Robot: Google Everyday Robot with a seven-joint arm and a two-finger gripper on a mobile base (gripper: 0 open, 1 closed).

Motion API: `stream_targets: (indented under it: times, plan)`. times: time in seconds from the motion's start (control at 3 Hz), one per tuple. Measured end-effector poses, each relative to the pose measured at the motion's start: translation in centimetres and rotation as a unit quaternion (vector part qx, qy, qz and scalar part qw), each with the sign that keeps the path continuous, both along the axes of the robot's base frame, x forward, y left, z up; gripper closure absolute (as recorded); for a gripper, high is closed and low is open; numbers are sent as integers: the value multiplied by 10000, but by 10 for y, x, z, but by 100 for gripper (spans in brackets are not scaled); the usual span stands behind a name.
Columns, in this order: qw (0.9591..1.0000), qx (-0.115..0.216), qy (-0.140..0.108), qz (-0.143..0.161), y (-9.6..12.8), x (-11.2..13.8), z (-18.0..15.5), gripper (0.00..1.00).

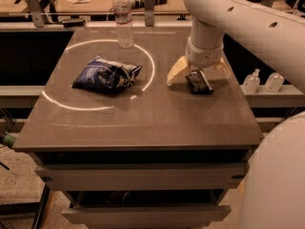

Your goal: Pick rxbar chocolate

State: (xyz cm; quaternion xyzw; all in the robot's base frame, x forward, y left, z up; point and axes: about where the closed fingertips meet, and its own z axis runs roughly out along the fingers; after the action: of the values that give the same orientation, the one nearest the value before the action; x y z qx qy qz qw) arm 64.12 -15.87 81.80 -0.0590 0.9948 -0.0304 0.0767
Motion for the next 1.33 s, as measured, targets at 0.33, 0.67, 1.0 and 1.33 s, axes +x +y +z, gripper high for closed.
stream_targets:
  times: [0.33, 0.67, 1.0, 1.33]
  plan:
    - [10000, -8, 36, -59, -2, 4, -8, 15]
    - [9999, -41, 73, -68, -3, 5, -10, 39]
    - [9999, -41, 73, -69, -3, 5, -4, 62]
    - [9999, -42, 73, -69, -3, 5, 5, 85]
